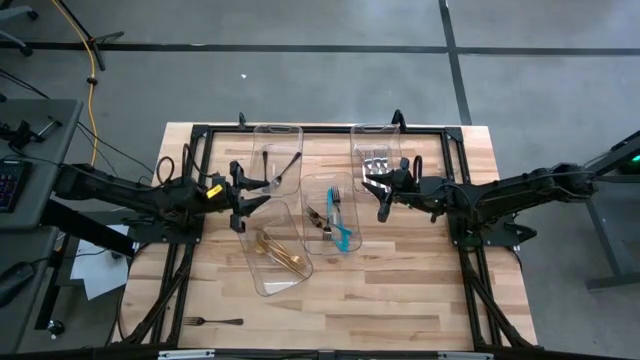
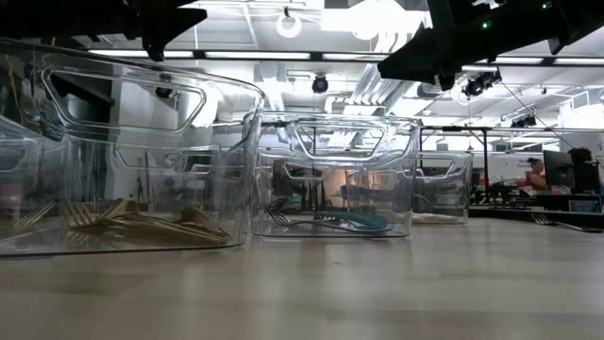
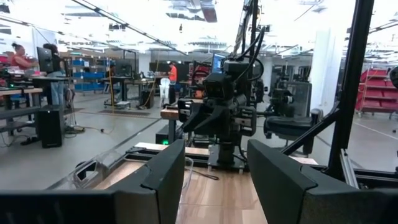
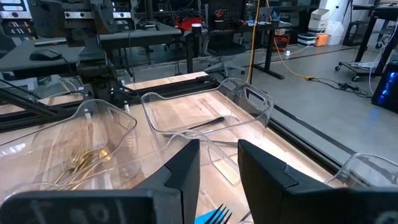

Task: Sort silverware by color (type)
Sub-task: Put the black fork into the top left transparent bin

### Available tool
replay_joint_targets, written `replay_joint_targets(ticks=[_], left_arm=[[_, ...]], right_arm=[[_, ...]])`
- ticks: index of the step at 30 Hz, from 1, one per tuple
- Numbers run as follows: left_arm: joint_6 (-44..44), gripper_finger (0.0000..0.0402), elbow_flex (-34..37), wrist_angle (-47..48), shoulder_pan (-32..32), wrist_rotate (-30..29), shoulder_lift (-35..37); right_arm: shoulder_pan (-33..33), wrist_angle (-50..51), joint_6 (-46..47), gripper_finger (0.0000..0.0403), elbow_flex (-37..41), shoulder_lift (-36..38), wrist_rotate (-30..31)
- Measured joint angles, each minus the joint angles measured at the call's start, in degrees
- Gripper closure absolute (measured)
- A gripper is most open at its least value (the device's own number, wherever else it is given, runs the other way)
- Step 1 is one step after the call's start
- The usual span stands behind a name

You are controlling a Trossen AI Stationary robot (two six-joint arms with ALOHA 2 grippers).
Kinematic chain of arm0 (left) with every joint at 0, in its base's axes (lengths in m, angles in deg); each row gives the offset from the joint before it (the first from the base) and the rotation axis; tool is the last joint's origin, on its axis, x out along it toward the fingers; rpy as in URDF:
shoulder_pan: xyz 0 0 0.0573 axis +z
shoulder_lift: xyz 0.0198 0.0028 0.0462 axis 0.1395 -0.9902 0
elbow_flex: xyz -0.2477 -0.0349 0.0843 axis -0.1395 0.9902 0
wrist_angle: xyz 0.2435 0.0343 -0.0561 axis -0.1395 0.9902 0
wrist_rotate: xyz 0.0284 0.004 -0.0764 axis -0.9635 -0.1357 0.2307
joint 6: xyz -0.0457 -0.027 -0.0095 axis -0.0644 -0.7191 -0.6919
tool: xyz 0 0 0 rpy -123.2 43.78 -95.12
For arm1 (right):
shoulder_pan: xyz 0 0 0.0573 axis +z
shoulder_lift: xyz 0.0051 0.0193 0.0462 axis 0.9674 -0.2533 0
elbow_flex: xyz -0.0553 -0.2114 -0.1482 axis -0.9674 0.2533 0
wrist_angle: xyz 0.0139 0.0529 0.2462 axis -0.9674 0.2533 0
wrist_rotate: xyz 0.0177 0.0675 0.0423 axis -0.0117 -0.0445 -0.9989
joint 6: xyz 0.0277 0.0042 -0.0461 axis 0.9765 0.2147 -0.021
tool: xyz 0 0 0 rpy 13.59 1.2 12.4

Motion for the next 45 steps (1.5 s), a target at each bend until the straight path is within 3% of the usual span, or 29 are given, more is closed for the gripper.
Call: replay_joint_targets(ticks=[26,28,31,34,39,45], left_arm=[[1.6,0.0234,0.0,0.2,0.0,-0.1,-1.4],[0.3,0.0234,0.0,1.0,0.1,3.2,-1.8],[-1.7,0.0234,-2.5,4.9,-0.5,12.5,-2.1],[-1.9,0.0234,-8.4,13.8,-3.4,15.9,-2.9],[-5.4,0.0234,-23.9,43.8,-12.0,9.4,-7.8],[-24.8,0.0234,-41.0,76.6,-23.7,5.5,-21.2]], right_arm=[[0.0,0.0,-0.1,0.03,0.0,0.0,0.0],[0.0,0.0,0.0,0.03,0.0,0.0,0.0],[0.0,0.0,0.0,0.03,0.0,0.0,0.0],[0.0,0.0,0.0,0.03,0.0,0.0,0.0],[0.0,0.0,0.0,0.03,0.0,0.0,0.0],[0.0,1.2,0.0,0.03,0.0,0.0,0.0]])
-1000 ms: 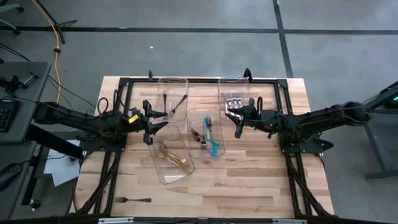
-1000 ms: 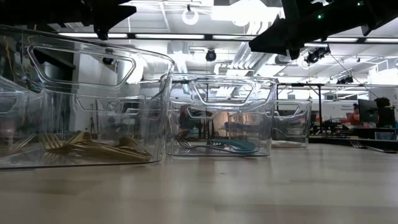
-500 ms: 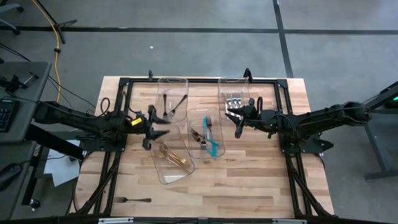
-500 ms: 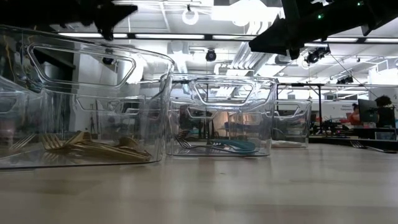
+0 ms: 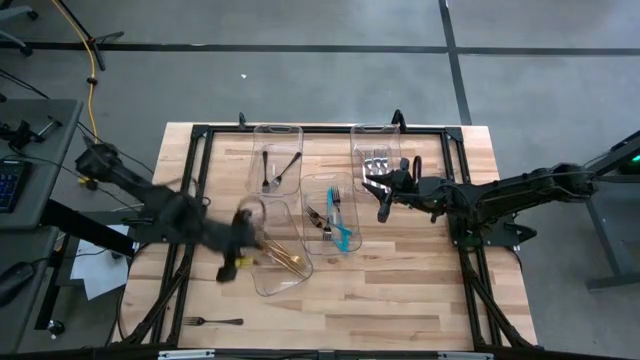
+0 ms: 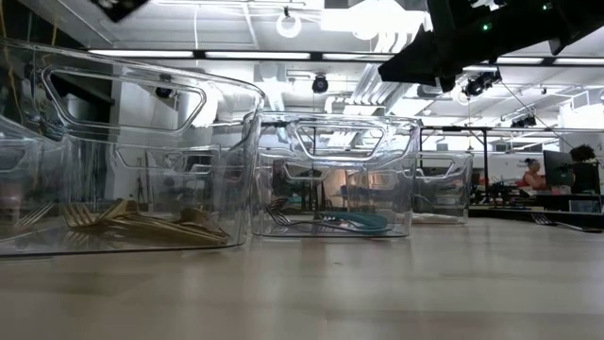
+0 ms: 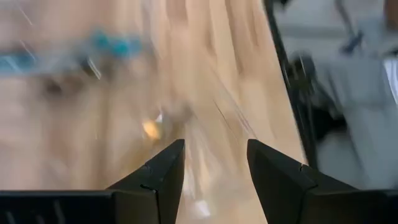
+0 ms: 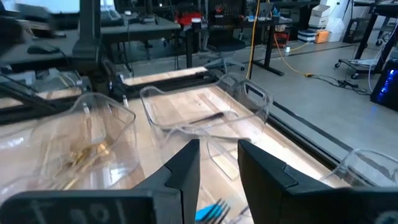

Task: Sort silverware by color (type)
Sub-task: Put the black fork into the top left transparent bin

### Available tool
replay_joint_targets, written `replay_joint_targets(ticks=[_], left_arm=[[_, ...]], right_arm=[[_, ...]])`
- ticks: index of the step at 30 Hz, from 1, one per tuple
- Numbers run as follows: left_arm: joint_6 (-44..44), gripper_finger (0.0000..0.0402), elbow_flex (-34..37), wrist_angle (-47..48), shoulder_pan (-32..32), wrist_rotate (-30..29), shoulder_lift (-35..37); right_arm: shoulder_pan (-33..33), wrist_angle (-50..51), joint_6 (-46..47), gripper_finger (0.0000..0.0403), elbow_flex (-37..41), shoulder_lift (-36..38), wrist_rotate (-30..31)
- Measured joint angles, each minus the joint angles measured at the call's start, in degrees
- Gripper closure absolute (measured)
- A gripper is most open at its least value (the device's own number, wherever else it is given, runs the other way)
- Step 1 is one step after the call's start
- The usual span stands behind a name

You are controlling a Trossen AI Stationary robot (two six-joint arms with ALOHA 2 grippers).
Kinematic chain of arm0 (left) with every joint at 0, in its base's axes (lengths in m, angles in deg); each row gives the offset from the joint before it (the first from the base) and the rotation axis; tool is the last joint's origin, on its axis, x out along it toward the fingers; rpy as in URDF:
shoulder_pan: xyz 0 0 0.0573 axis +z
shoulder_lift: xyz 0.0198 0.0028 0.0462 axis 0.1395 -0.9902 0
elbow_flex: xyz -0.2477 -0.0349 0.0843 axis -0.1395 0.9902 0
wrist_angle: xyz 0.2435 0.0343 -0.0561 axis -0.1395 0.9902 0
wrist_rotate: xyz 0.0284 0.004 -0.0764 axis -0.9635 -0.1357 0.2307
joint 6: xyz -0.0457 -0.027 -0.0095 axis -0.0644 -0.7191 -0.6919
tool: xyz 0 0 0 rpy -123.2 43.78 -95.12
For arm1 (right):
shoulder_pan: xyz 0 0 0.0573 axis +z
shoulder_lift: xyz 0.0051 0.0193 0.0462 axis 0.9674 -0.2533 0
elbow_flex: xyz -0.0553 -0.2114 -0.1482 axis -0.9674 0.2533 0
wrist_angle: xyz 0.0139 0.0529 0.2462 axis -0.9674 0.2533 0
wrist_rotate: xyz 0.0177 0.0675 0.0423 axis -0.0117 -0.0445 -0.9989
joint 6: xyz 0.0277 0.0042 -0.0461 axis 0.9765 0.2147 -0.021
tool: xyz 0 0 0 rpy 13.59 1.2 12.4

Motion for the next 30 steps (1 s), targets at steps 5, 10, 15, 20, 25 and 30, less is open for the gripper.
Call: replay_joint_targets(ticks=[5,10,15,20,25,30], left_arm=[[-16.3,0.0234,-8.7,14.1,-9.3,4.2,-11.9],[-30.6,0.0234,-12.0,19.7,-16.8,11.1,-21.5],[-36.7,0.0234,-12.1,19.5,-23.5,13.8,-29.0],[-37.8,0.0234,-12.0,17.7,-29.0,14.7,-35.7],[-38.1,0.0234,-12.0,15.2,-32.4,14.6,-40.2],[-39.8,0.0234,-12.0,13.9,-33.5,13.8,-42.6]], right_arm=[[0.0,1.7,0.4,0.03,0.0,0.0,0.0],[0.0,2.5,0.9,0.03,0.0,0.0,0.0],[0.0,2.5,0.9,0.03,0.0,0.0,0.0],[0.0,2.5,-0.9,0.03,0.0,0.0,0.0],[0.0,2.5,-2.4,0.03,0.0,0.0,0.0],[0.0,2.5,-2.8,0.03,0.0,0.0,0.0]])
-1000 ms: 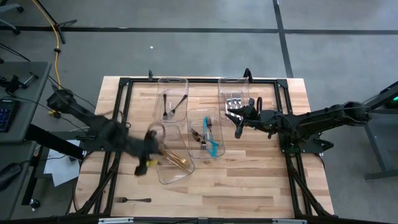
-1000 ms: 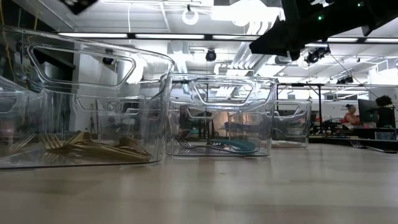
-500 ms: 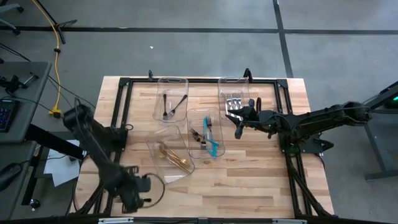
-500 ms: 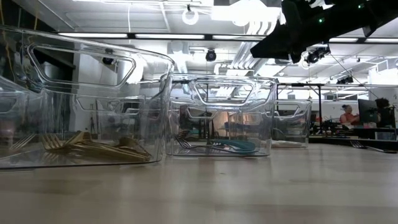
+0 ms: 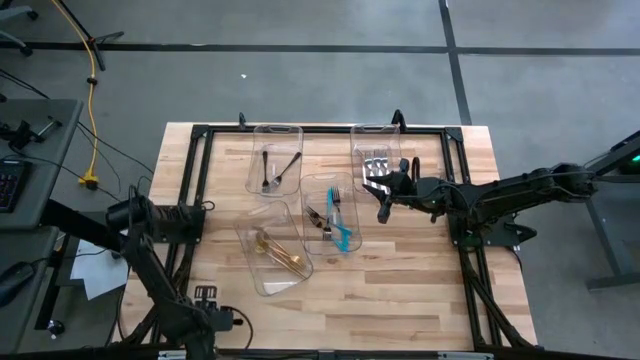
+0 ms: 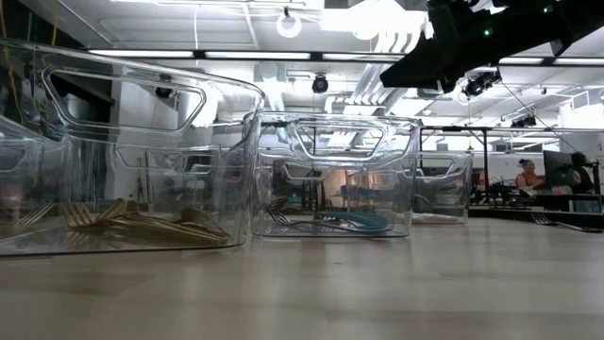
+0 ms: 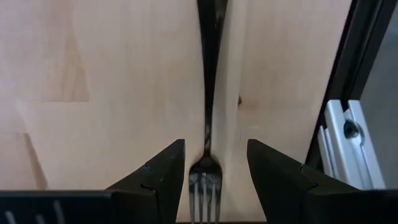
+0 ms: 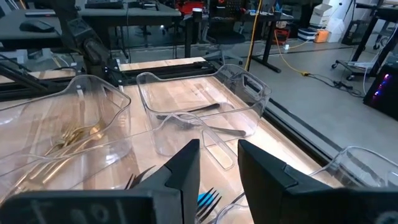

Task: Sort silverware by color (type)
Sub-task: Put the black fork into the top left transparent bin

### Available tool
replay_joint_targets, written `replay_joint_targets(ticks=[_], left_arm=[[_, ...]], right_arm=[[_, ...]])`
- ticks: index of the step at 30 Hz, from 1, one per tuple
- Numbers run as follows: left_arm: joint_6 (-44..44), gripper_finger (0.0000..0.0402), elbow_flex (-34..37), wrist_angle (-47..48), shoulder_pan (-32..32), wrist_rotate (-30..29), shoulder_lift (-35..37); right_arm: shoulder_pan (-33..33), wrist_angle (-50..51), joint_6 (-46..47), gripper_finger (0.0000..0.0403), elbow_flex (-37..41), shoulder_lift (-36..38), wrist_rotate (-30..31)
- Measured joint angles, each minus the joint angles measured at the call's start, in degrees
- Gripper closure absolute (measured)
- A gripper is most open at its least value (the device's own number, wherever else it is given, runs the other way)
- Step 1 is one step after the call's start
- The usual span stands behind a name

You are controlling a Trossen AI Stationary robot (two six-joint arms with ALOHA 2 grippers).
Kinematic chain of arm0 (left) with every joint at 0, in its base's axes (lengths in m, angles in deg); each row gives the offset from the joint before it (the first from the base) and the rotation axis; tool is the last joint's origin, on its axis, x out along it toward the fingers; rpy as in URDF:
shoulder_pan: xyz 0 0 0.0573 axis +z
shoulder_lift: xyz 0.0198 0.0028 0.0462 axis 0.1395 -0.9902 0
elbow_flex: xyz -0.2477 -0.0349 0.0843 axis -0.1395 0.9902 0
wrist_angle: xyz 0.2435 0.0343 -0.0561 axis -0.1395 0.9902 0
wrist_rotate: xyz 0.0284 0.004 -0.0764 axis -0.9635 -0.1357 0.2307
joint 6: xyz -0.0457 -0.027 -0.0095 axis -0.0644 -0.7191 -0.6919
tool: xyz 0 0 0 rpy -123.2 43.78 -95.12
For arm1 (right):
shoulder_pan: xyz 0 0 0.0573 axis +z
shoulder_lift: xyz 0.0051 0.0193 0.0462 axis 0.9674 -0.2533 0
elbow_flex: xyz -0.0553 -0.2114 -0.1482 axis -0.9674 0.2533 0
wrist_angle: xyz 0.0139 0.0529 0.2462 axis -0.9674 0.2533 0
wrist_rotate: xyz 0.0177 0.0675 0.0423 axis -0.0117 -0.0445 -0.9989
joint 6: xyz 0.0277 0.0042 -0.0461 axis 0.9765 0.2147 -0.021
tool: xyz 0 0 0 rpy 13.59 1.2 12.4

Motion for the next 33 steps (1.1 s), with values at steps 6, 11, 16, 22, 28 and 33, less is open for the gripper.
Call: replay_joint_targets(ticks=[6,11,16,22,28,33], left_arm=[[-1.8,0.0234,0.0,-1.5,-0.1,-0.8,-1.8],[-3.0,0.0234,0.2,-1.6,-0.1,-1.0,-2.3],[-4.9,0.0235,1.8,-3.1,-0.1,0.2,-2.3],[-4.0,0.0257,4.5,-6.5,-0.5,0.2,-1.8],[-2.4,0.0286,5.1,-6.3,-0.4,0.2,-1.9],[-2.7,0.0358,5.1,-5.2,0.2,0.4,-2.0]], right_arm=[[0.0,0.0,-1.1,0.03,0.0,0.0,0.0],[0.0,0.0,-0.9,0.03,0.0,0.0,0.0],[0.0,0.0,-0.9,0.03,0.0,0.0,0.0],[0.0,0.0,-0.8,0.03,0.0,0.0,0.0],[0.0,0.2,-0.8,0.03,0.0,0.0,0.0],[0.0,0.2,-0.8,0.03,0.0,0.0,0.0]])
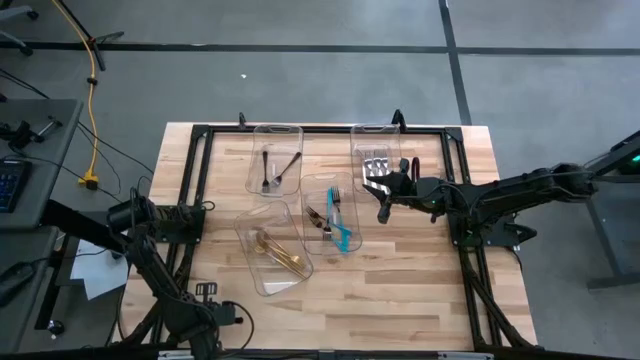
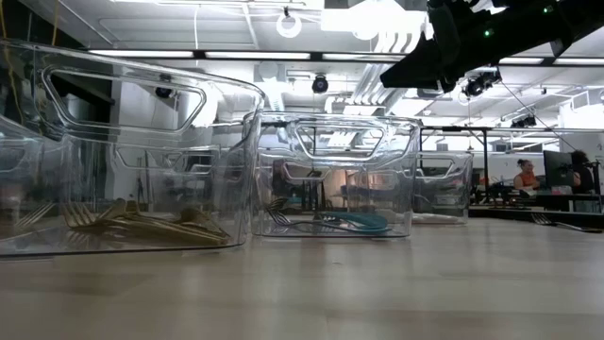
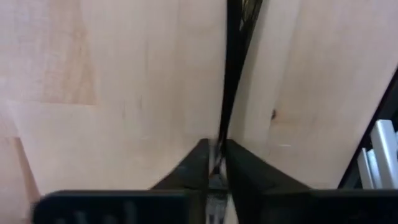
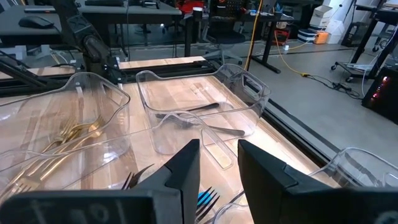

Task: Sort silverware by color (type)
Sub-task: Put the black fork into the top left transparent bin

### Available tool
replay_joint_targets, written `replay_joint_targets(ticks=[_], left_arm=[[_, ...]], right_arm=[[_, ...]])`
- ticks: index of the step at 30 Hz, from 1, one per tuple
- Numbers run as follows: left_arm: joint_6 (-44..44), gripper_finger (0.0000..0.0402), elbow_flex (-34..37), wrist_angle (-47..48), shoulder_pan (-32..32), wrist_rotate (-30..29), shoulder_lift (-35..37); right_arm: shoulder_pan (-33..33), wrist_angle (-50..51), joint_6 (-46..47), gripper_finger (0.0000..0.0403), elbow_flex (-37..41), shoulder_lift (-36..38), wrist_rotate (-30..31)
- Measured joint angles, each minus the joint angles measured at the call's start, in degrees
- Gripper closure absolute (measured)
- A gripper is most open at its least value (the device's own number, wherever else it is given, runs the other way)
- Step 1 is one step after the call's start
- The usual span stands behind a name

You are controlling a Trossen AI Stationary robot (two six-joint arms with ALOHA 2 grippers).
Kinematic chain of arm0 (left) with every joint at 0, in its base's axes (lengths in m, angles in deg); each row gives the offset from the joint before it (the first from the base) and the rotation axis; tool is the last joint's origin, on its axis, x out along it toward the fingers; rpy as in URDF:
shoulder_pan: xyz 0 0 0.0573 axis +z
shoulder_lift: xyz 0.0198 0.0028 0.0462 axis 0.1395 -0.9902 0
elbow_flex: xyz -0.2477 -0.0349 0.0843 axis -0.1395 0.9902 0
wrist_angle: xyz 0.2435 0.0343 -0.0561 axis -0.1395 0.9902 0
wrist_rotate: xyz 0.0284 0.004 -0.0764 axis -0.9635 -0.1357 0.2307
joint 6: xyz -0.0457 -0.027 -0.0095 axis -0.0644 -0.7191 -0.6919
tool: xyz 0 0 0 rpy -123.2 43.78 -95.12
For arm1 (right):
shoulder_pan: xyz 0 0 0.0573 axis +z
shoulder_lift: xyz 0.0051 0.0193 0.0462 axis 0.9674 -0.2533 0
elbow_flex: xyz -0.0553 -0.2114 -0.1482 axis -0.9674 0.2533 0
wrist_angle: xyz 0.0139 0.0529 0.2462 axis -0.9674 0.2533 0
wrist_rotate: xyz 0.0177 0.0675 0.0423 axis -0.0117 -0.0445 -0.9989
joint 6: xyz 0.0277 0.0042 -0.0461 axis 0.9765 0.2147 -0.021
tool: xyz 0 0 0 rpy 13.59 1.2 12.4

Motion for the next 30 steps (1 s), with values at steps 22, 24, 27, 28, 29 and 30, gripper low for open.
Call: replay_joint_targets(ticks=[22,24,27,28,29,30], left_arm=[[2.9,0.0399,0.3,-2.0,4.6,-22.8,20.5],[8.7,0.04,0.3,-6.6,5.8,-31.2,24.0],[23.1,0.04,0.2,-15.1,8.0,-41.4,27.8],[29.0,0.04,0.4,-18.4,9.0,-43.6,28.6],[35.0,0.04,0.7,-21.5,10.1,-45.1,29.3],[40.5,0.04,1.3,-24.3,11.3,-46.1,29.9]], right_arm=[[0.0,-0.2,1.1,0.03,0.0,0.0,0.0],[0.0,-0.2,1.1,0.03,0.0,0.0,0.0],[0.0,-0.2,1.1,0.03,0.0,0.0,0.0],[0.0,-0.3,1.1,0.03,0.0,0.0,0.0],[0.0,-0.3,1.1,0.03,0.0,0.0,0.0],[0.0,-0.4,1.1,0.03,0.0,0.0,0.0]])
